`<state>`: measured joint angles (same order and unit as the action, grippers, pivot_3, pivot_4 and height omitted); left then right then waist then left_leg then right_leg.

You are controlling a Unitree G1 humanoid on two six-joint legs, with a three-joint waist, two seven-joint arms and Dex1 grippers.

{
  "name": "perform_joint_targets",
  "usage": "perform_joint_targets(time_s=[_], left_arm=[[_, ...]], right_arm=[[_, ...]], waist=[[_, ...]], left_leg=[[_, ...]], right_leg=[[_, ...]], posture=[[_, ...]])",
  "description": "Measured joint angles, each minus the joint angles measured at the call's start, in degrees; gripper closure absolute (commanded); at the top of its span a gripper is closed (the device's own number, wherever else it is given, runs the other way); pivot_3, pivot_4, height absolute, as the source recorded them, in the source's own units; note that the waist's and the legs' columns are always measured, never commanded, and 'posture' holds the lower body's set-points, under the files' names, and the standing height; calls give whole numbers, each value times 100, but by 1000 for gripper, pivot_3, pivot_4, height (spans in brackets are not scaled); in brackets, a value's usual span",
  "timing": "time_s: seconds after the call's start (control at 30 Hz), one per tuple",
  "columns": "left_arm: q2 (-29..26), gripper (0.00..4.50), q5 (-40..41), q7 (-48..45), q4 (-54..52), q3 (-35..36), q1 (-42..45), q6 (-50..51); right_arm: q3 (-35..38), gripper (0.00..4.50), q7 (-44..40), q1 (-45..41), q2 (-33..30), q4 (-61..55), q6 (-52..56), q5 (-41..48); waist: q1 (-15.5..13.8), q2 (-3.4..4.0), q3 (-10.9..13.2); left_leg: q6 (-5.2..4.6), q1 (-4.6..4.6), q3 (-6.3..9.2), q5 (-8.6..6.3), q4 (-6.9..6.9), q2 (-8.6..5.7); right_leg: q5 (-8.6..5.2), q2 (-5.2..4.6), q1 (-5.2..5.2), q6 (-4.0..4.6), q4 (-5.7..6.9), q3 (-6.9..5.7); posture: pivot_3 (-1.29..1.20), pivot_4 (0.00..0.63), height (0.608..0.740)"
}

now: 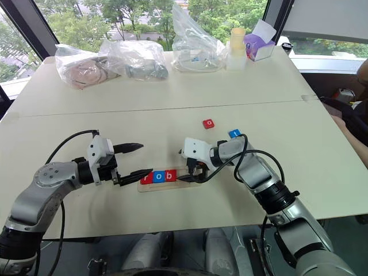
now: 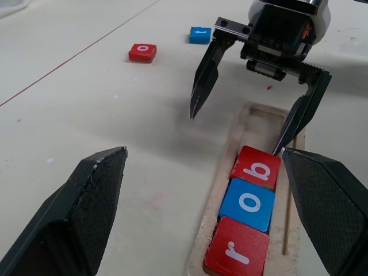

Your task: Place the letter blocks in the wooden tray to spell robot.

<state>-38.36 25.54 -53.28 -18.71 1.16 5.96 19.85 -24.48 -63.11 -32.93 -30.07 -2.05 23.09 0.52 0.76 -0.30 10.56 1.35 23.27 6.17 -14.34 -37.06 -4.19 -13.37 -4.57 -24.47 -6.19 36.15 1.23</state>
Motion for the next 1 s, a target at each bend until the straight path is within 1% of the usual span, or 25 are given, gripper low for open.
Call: perform_joint_targets(time_s=[0.17,0.27,0.33,0.4,0.47,0.57,0.73,0.97,1.0], left_arm=[[0,0,0,2,-8,0,1,5],[0,0,0,2,-8,0,-3,5],[5,0,0,5,-9,0,0,4],[17,0,-2,13,-7,-1,10,2],[40,0,-4,29,-7,-19,58,-6],[53,0,-5,41,-2,-29,89,-7],[60,0,-7,57,10,-30,92,-7],[61,0,-6,97,6,-29,47,-6],[61,0,-6,99,5,-29,46,-6]], right_arm=[[92,23,19,-167,-273,22,-196,-164],[553,23,48,-431,-350,24,154,79],[905,23,238,-765,-308,105,465,196],[1160,23,685,-1112,-73,421,847,187],[1194,23,1277,-1348,238,906,1225,16],[1185,23,2061,-1441,601,1617,1674,-221],[1458,23,2978,-1626,1081,2255,2324,-252],[1870,23,3646,-1731,1352,2599,2801,-138],[1936,266,3712,-1751,1388,2621,2870,-125]], waist=[[-2,0,0],[-4,0,0],[12,0,0],[26,-1,-1],[20,-1,-2],[-1,0,-1],[9,1,-1],[23,2,-2],[25,2,-2]], left_leg=[[0,0,-1,0,0,0],[0,1,-1,0,0,-1],[0,-2,0,0,1,2],[2,-5,0,1,5,5],[5,-6,1,3,8,5],[7,1,0,4,8,0],[7,4,-2,4,10,-1],[6,3,-2,4,10,0],[6,3,-2,4,10,0]], right_leg=[[0,0,0,0,0,0],[0,-1,0,1,0,0],[2,1,0,3,0,1],[3,1,0,7,1,2],[6,1,-1,11,1,2],[7,0,-7,12,2,2],[8,1,-13,12,3,4],[9,4,-13,12,5,3],[9,4,-13,12,5,3]], posture=[[0,150,740],[0,150,740],[0,150,740],[0,150,740],[0,150,740],[0,150,740],[0,150,740],[0,150,740],[0,150,740]])
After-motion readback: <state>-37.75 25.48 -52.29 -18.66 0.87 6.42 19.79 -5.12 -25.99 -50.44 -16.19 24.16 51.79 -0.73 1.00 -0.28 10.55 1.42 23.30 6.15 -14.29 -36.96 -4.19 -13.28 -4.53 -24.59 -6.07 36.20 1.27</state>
